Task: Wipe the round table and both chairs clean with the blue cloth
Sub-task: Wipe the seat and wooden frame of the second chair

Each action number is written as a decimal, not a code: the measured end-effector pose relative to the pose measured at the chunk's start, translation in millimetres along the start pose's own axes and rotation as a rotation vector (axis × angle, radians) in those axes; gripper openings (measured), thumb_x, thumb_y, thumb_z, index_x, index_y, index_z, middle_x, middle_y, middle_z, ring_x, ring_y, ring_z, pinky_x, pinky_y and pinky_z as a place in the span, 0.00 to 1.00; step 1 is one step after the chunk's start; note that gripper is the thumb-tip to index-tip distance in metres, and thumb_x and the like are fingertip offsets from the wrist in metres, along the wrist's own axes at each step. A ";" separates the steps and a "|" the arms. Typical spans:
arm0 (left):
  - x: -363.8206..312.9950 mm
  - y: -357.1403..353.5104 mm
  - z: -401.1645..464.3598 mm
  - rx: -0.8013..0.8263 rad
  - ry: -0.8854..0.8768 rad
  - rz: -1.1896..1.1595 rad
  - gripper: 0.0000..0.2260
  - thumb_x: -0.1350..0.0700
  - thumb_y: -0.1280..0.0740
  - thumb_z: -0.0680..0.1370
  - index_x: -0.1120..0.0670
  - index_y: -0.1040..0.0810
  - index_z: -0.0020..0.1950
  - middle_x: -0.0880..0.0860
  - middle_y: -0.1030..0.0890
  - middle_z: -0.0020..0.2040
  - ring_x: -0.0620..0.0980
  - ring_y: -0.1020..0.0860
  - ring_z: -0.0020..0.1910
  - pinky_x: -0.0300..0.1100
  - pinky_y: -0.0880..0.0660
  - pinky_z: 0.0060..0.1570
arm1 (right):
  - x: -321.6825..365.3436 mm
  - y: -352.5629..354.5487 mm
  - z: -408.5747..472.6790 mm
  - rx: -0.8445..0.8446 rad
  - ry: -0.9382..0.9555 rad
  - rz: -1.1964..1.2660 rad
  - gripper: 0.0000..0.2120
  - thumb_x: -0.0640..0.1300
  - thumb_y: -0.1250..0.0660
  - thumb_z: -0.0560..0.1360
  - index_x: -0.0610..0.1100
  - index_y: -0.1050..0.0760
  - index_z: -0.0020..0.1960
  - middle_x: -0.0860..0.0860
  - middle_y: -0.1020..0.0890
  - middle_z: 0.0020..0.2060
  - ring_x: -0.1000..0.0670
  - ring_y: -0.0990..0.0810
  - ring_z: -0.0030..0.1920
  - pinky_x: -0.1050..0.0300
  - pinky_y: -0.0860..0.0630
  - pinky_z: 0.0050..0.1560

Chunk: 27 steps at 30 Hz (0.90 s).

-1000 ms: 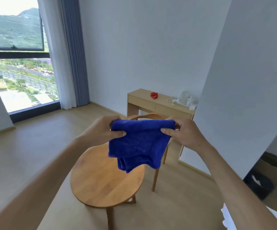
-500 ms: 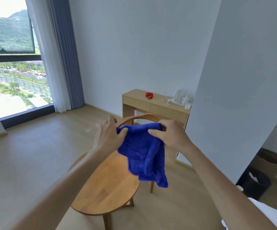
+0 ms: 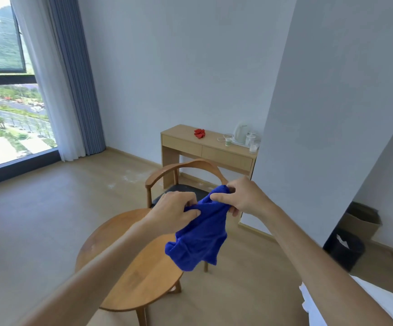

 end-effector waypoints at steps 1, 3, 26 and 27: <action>-0.8 7.6 2.4 0.016 -0.009 -0.002 0.04 0.55 0.35 0.78 0.52 0.25 0.43 0.47 0.22 0.37 0.43 0.26 0.37 0.36 0.31 0.39 | -3.1 -5.6 -1.6 0.066 0.010 0.039 0.15 0.54 0.29 0.73 0.42 0.21 0.47 0.50 0.18 0.31 0.56 0.21 0.26 0.60 0.21 0.33; -7.0 22.6 6.1 0.027 -0.048 0.034 0.05 0.56 0.35 0.77 0.50 0.26 0.41 0.45 0.24 0.35 0.40 0.28 0.35 0.33 0.35 0.36 | -6.0 -17.0 -5.1 0.174 0.052 0.151 0.14 0.51 0.31 0.75 0.41 0.20 0.53 0.49 0.17 0.35 0.54 0.20 0.30 0.52 0.19 0.42; -0.3 186.8 -15.1 -0.055 -0.034 0.293 0.08 0.57 0.33 0.76 0.45 0.23 0.40 0.38 0.22 0.35 0.32 0.25 0.41 0.31 0.33 0.36 | -48.2 -122.2 3.8 0.328 0.129 -0.126 0.11 0.44 0.31 0.71 0.55 0.29 0.49 0.57 0.22 0.43 0.53 0.20 0.46 0.61 0.23 0.44; 2.0 197.5 -18.6 -0.067 -0.022 0.298 0.08 0.56 0.32 0.76 0.44 0.23 0.39 0.39 0.21 0.35 0.33 0.25 0.41 0.33 0.33 0.36 | -52.1 -129.1 3.2 0.310 0.130 -0.112 0.09 0.45 0.31 0.71 0.55 0.28 0.48 0.57 0.22 0.44 0.53 0.20 0.48 0.62 0.24 0.45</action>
Point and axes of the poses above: each hand's wrist, its own z-axis towards the middle knuckle, its own y-axis out of the back of the hand, x = y × z, the point moved 8 cm from there along z, towards the middle knuckle
